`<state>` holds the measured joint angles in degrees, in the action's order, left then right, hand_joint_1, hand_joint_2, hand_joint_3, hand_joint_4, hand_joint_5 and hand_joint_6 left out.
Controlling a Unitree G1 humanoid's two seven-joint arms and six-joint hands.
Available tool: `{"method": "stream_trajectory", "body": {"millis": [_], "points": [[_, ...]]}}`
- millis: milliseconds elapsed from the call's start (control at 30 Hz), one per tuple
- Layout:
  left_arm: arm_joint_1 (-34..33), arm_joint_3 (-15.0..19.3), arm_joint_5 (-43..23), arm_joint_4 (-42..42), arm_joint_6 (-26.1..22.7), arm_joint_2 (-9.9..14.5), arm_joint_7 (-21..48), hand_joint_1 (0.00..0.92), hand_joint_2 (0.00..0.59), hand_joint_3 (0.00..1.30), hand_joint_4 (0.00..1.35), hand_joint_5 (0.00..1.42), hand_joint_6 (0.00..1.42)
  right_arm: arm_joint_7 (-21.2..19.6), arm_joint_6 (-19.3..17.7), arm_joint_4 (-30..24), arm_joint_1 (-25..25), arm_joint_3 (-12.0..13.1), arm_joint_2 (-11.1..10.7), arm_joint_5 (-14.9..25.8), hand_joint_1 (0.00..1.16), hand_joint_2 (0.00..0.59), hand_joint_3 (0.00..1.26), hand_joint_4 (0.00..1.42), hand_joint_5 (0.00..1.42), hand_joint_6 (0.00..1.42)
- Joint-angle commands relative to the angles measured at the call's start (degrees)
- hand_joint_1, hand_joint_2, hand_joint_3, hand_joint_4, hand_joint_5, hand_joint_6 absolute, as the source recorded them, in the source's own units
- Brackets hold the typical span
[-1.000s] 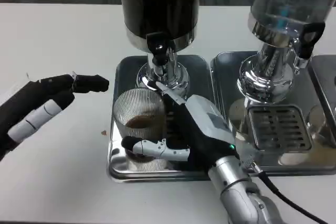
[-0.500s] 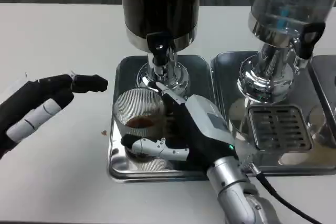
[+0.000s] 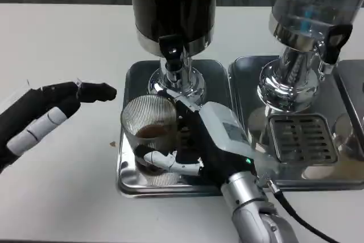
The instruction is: Grasp the cup under the faucet to collect the drink, then remove the cup.
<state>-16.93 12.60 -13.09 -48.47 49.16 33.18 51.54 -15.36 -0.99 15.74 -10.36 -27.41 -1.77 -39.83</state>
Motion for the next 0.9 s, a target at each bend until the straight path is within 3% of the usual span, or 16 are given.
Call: {"method": "stream_trajectory", "body": {"millis": [33,100,167,233,267,300,333,367,400,433,467,500,567,900], "points": [[0.74,0.17,-0.15,0.4,-0.56,0.96,-0.74,0.0,0.183,0.39,0.31,0.25,0.21,-1.43,0.82,-0.78,1.02,-0.12,0.66,-0.3,0.82,0.446,0.21,0.3,0.51,0.79],[0.84,0.15,-0.18,0.46,-0.64,0.98,-0.7,0.0,0.184,0.4,0.31,0.25,0.21,-2.13,0.77,-0.85,1.25,-0.01,0.84,-0.23,0.83,0.463,0.23,0.33,0.55,0.87],[0.91,0.11,-0.18,0.5,-0.67,0.99,-0.75,0.0,0.184,0.4,0.31,0.25,0.21,-2.7,0.87,-0.98,1.44,-0.01,0.93,-0.35,0.77,0.234,0.26,0.36,0.58,0.91],[0.94,0.09,-0.18,0.51,-0.68,1.02,-0.78,0.0,0.184,0.4,0.31,0.25,0.21,-2.63,0.9,-0.85,1.4,-0.04,1.0,-0.24,0.63,0.044,0.29,0.39,0.61,0.96],[0.94,0.08,-0.16,0.5,-0.68,1.04,-0.79,0.0,0.185,0.4,0.31,0.25,0.21,-3.05,0.57,-0.83,1.56,0.03,1.1,-0.12,0.41,0.009,0.31,0.41,0.63,0.98],[0.92,0.08,-0.14,0.48,-0.69,1.08,-0.8,0.0,0.187,0.4,0.31,0.25,0.21,-3.07,0.4,-0.68,1.52,0.02,1.15,0.02,0.36,0.002,0.31,0.41,0.63,1.0],[0.89,0.08,-0.12,0.45,-0.68,1.11,-0.81,0.0,0.188,0.4,0.31,0.25,0.21,-3.08,0.3,-0.56,1.46,0.02,1.2,0.09,0.53,0.056,0.31,0.41,0.64,1.01],[0.85,0.08,-0.1,0.41,-0.69,1.14,-0.81,0.0,0.189,0.4,0.31,0.25,0.21,-3.31,0.21,-0.47,1.49,0.06,1.3,0.17,0.63,0.175,0.31,0.41,0.65,1.02],[0.82,0.09,-0.08,0.37,-0.7,1.17,-0.83,0.0,0.19,0.4,0.31,0.25,0.22,-3.35,0.19,-0.34,1.4,0.06,1.37,0.2,0.72,0.224,0.32,0.41,0.65,1.03],[0.81,0.09,-0.06,0.35,-0.71,1.19,-0.85,0.0,0.191,0.4,0.31,0.25,0.22,-3.58,0.07,-0.22,1.37,0.05,1.42,0.18,0.76,0.372,0.32,0.42,0.66,1.03],[0.82,0.09,-0.05,0.35,-0.72,1.21,-0.86,0.0,0.193,0.4,0.31,0.25,0.22,-3.32,-0.08,-0.06,1.21,0.07,1.42,0.43,0.82,0.452,0.32,0.42,0.66,1.04],[0.86,0.09,-0.06,0.37,-0.73,1.22,-0.87,0.0,0.194,0.4,0.31,0.25,0.22,-3.5,0.07,-0.06,1.19,-0.05,1.43,0.16,0.86,0.488,0.32,0.42,0.66,1.05],[0.99,0.1,-0.04,0.45,-0.69,1.27,-0.91,0.0,0.195,0.4,0.31,0.25,0.22,-3.25,0.23,0.01,1.06,-0.13,1.48,0.19,0.87,0.517,0.32,0.42,0.66,1.06],[0.99,0.06,0.05,0.42,-0.62,1.38,-1.0,0.0,0.206,0.4,0.32,0.25,0.23,-5.71,0.09,0.01,1.52,-0.09,1.82,0.01,0.88,0.55,0.35,0.46,0.71,1.12]]}}
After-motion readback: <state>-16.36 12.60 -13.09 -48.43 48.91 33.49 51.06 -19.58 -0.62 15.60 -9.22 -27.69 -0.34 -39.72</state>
